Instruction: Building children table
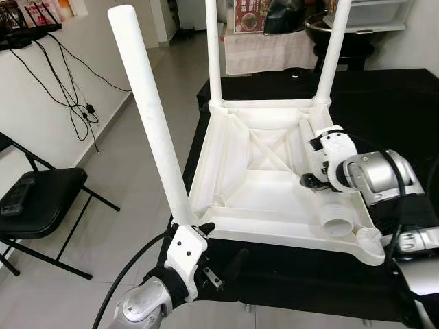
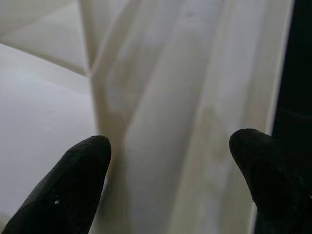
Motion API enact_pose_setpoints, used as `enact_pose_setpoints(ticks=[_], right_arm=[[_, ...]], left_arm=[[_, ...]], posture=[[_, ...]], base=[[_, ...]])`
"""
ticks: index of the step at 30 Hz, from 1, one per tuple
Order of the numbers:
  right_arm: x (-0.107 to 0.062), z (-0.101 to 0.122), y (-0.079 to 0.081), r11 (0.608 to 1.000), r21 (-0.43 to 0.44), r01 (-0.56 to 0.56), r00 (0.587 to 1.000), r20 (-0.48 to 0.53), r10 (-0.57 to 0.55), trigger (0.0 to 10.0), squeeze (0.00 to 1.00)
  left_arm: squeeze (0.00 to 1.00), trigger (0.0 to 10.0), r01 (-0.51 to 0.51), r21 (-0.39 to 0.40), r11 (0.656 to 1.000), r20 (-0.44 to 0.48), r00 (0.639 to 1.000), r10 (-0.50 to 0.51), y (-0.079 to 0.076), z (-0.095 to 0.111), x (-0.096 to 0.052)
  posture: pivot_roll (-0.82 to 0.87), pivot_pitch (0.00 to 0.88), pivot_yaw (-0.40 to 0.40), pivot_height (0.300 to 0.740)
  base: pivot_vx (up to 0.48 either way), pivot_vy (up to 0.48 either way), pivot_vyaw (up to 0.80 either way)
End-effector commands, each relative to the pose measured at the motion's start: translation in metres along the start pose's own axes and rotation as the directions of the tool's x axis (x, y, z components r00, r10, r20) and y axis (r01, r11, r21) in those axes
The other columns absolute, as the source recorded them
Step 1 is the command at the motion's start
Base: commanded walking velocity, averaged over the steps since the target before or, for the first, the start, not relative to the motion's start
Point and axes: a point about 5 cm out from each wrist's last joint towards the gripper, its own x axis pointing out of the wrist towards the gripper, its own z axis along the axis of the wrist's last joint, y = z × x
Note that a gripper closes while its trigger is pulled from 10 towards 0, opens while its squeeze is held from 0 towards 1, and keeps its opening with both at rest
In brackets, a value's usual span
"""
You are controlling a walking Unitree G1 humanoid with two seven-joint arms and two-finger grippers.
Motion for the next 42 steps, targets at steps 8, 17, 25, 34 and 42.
enact_pose_setpoints(ticks=[8, 17, 25, 34, 42], right_arm=[[0.006, -0.022, -0.002, 1.000, 0.004, 0.011, 0.995, -0.102, -0.011, 9.4, 0.00], [0.010, -0.027, -0.001, 1.000, 0.020, 0.004, 0.991, -0.130, -0.002, 0.0, 0.00], [0.011, -0.027, -0.001, 0.999, 0.038, 0.003, 0.992, -0.122, 0.002, 0.0, 0.00], [0.004, -0.011, -0.011, 0.990, 0.141, -0.018, 1.000, -0.014, 0.020, 0.0, 0.00], [-0.016, 0.016, -0.039, 0.941, 0.316, -0.123, 0.973, 0.227, 0.051, 1.0, 0.00]], left_arm=[[0.00, 10.0, 0.004, -0.011, 1.000, -0.001, 1.000, -0.004, -0.003, -0.001, -0.002], [0.00, 10.0, 0.006, -0.007, 1.000, -0.002, 1.000, -0.006, -0.004, -0.001, -0.001], [0.00, 10.0, -0.001, -0.001, 1.000, -0.002, 1.000, 0.001, -0.002, -0.002, 0.000], [0.00, 10.0, 0.001, 0.012, 1.000, -0.004, 1.000, -0.001, -0.001, -0.002, -0.001], [0.00, 10.0, -0.010, 0.010, 1.000, 0.016, 1.000, 0.010, 0.005, 0.005, 0.000]], posture=[[-0.13, 0.086, 0.026, 0.740], [-0.13, 0.082, 0.022, 0.740], [-0.13, 0.082, 0.024, 0.740], [-0.13, 0.076, 0.029, 0.740], [-0.14, 0.070, 0.045, 0.740]], base=[[0.000, 0.000, 0.00], [0.000, 0.000, 0.00], [0.000, 0.000, 0.00], [0.000, 0.000, 0.00], [0.000, 0.000, 0.00]])
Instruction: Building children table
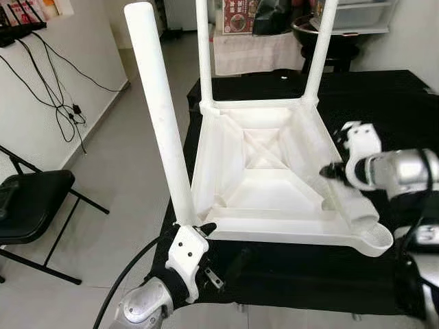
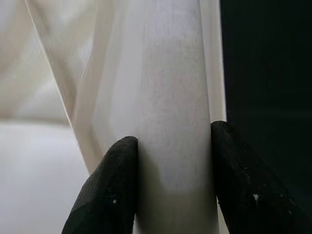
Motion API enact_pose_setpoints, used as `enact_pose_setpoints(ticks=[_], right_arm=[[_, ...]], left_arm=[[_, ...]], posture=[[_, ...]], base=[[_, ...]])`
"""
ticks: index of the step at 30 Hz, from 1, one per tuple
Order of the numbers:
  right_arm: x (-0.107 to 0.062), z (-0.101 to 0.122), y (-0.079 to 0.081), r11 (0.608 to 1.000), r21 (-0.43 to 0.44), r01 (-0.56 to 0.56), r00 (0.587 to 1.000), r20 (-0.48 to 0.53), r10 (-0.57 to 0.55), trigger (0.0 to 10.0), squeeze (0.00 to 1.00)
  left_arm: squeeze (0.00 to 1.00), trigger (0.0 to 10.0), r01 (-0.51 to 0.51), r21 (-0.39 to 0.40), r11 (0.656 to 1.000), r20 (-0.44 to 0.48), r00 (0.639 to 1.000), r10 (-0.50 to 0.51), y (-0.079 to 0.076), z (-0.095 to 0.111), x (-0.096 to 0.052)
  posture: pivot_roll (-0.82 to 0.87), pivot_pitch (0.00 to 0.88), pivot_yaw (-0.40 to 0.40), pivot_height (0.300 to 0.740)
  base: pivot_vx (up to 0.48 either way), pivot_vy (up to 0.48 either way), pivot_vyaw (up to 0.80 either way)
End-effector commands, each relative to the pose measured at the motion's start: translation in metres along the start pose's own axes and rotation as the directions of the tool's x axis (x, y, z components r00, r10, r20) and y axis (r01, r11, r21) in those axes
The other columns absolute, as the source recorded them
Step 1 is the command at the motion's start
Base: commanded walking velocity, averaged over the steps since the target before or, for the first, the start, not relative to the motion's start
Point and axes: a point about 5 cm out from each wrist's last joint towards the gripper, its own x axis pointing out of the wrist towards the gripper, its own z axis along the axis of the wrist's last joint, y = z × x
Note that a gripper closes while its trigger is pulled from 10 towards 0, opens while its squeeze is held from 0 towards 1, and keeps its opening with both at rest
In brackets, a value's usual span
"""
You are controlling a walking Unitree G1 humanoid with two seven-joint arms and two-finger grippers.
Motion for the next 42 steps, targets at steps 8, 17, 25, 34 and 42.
enact_pose_setpoints(ticks=[8, 17, 25, 34, 42], right_arm=[[-0.013, 0.025, 0.013, 0.962, 0.109, -0.251, 0.936, 0.282, 0.212, 10.0, 0.00], [-0.021, 0.013, 0.057, 0.903, -0.025, -0.428, 0.692, 0.633, 0.346, 10.0, 0.00], [-0.021, -0.014, 0.094, 0.819, -0.118, -0.562, 0.615, 0.602, 0.509, 10.0, 0.00], [-0.021, -0.017, 0.112, 0.800, -0.209, -0.563, 0.574, 0.597, 0.560, 10.0, 0.00], [-0.024, -0.020, 0.120, 0.780, -0.261, -0.568, 0.549, 0.585, 0.596, 10.0, 0.00]], left_arm=[[0.00, 10.0, -0.078, -0.017, 0.997, 0.036, 0.996, 0.079, 0.014, 0.008, 0.004], [0.00, 10.0, -0.124, -0.041, 0.991, 0.066, 0.990, 0.126, 0.022, 0.012, 0.008], [0.00, 10.0, -0.083, -0.066, 0.994, 0.063, 0.994, 0.087, 0.017, 0.012, 0.010], [0.00, 10.0, -0.065, -0.062, 0.996, 0.076, 0.995, 0.069, 0.017, 0.016, 0.015], [0.00, 10.0, -0.115, -0.050, 0.992, 0.061, 0.991, 0.118, 0.023, 0.014, 0.016]], posture=[[-0.15, 0.065, 0.055, 0.740], [-0.16, 0.053, 0.061, 0.740], [-0.15, 0.042, 0.068, 0.740], [-0.15, 0.039, 0.073, 0.740], [-0.15, 0.039, 0.073, 0.740]], base=[[0.000, 0.000, 0.00], [0.000, 0.000, 0.00], [0.000, -0.472, 0.00], [0.000, -0.472, 0.00], [0.000, -0.059, 0.00]])
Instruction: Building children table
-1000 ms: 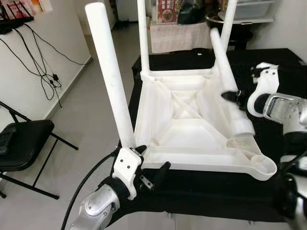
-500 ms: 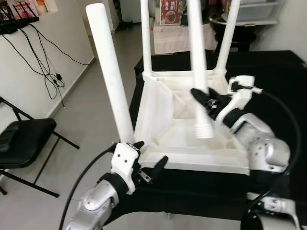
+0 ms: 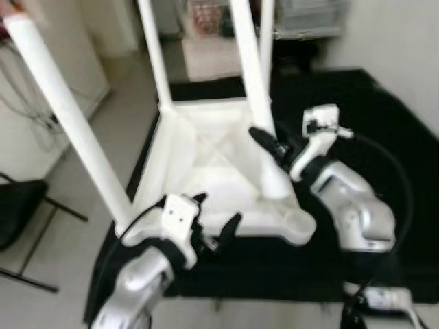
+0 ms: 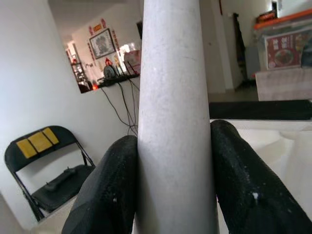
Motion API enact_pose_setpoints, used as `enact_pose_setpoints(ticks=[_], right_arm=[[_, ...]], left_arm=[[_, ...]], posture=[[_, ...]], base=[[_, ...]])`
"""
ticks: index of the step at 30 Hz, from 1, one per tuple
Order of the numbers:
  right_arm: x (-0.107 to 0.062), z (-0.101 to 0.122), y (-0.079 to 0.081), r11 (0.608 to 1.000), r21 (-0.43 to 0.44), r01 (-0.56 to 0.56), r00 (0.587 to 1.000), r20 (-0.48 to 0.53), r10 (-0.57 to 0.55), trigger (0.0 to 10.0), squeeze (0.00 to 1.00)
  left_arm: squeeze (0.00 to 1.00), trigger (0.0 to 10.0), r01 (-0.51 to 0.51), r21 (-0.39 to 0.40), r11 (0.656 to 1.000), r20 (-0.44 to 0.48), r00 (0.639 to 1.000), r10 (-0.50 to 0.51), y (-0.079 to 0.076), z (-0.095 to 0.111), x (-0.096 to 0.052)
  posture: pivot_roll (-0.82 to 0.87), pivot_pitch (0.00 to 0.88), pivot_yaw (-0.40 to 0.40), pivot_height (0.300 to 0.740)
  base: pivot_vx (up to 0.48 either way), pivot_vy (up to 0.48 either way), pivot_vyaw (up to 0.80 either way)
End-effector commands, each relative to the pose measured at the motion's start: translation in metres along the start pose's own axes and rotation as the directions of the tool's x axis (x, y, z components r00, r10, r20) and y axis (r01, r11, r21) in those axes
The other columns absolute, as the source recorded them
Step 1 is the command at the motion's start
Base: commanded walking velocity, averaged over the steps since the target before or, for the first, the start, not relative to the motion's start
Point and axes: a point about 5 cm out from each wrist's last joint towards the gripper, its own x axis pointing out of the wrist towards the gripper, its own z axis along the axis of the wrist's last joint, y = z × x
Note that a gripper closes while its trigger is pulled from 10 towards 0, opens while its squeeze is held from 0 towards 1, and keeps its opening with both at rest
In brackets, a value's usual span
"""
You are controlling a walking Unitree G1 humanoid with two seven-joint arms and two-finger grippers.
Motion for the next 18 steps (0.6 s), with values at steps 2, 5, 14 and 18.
enact_pose_setpoints(ticks=[2, 5, 14, 18], right_arm=[[0.000, 0.004, 0.007, 0.999, -0.023, -0.042, 0.999, 0.024, 0.043, 10.0, 0.00], [0.000, 0.004, 0.011, 0.997, -0.028, -0.078, 0.997, 0.028, 0.079, 10.0, 0.00], [-0.002, 0.005, 0.019, 0.983, -0.050, -0.175, 0.983, 0.038, 0.177, 10.0, 0.00], [-0.003, 0.003, 0.020, 0.985, -0.049, -0.166, 0.985, 0.036, 0.168, 10.0, 0.00]], left_arm=[[0.00, 10.0, -0.024, 0.022, 0.999, -0.026, 0.999, 0.024, 0.005, -0.003, -0.001], [0.00, 10.0, -0.031, 0.025, 0.999, -0.027, 0.999, 0.032, 0.006, -0.004, -0.001], [0.00, 10.0, -0.042, 0.035, 0.999, -0.030, 0.999, 0.043, 0.009, -0.004, -0.001], [0.00, 10.0, -0.036, 0.040, 0.999, -0.039, 0.999, 0.037, 0.008, -0.006, -0.001]], posture=[[-0.15, 0.038, 0.073, 0.740], [-0.15, 0.038, 0.074, 0.740], [-0.15, 0.035, 0.074, 0.740], [-0.15, 0.035, 0.074, 0.740]], base=[[0.000, 0.000, 0.00], [0.000, 0.000, 0.00], [0.000, 0.000, 0.80], [0.000, 0.000, 0.80]])
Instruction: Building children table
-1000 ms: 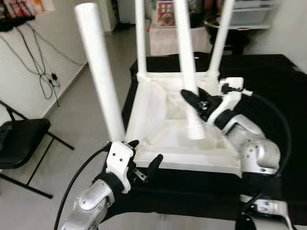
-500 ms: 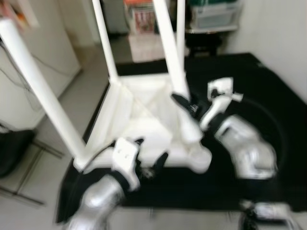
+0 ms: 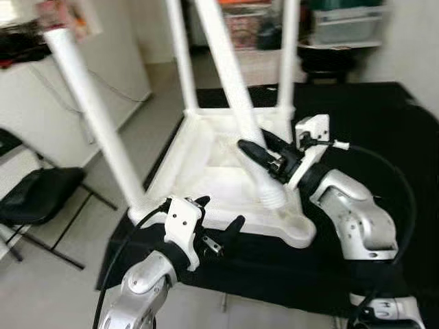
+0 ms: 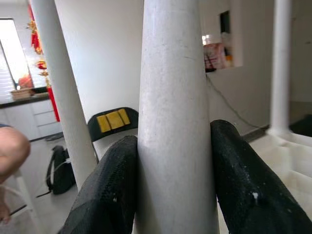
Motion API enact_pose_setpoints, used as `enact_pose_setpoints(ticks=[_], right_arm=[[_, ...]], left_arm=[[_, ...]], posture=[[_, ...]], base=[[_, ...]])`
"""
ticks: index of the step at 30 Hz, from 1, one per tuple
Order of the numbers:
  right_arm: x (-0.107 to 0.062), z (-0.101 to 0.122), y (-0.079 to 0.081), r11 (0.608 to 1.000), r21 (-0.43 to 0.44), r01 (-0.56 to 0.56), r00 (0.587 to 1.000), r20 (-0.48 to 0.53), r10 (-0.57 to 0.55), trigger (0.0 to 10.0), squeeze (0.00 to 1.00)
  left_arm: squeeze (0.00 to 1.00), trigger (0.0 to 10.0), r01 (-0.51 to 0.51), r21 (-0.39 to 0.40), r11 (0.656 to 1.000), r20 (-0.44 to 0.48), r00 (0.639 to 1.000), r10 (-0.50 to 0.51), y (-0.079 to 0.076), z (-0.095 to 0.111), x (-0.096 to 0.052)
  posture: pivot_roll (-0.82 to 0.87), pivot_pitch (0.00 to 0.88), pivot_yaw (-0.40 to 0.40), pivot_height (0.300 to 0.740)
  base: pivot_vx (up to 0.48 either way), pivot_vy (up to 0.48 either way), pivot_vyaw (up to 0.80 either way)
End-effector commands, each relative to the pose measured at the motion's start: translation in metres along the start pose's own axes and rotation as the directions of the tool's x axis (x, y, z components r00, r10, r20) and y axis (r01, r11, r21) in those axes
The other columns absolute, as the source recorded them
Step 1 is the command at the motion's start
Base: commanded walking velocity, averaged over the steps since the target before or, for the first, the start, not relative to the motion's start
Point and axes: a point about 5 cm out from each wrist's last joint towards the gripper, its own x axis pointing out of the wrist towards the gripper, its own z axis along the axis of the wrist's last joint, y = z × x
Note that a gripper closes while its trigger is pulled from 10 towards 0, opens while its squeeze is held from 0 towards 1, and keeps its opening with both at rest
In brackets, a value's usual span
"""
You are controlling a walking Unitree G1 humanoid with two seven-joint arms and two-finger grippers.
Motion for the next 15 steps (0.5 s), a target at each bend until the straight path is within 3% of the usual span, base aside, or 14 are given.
enact_pose_setpoints(ticks=[1, 6, 15], right_arm=[[0.000, 0.002, 0.003, 1.000, -0.005, -0.006, 1.000, 0.028, 0.007, 10.0, 0.00], [0.001, -0.001, 0.003, 1.000, -0.022, 0.014, 1.000, 0.020, -0.014, 10.0, 0.00], [0.001, -0.013, 0.008, 1.000, -0.016, -0.002, 1.000, -0.001, 0.002, 10.0, 0.00]], left_arm=[[0.00, 10.0, -0.010, 0.016, 1.000, -0.034, 0.999, 0.011, 0.004, -0.006, -0.003], [0.00, 10.0, 0.000, 0.013, 1.000, -0.087, 0.996, 0.001, 0.004, -0.019, -0.007], [0.00, 10.0, -0.017, 0.002, 1.000, -0.091, 0.996, 0.018, 0.006, -0.021, -0.008]], posture=[[-0.15, 0.035, 0.074, 0.740], [-0.15, 0.035, 0.077, 0.740], [-0.15, 0.037, 0.073, 0.740]], base=[[0.000, 0.000, 0.80], [0.000, 0.000, 0.00], [0.000, 0.000, 0.00]])
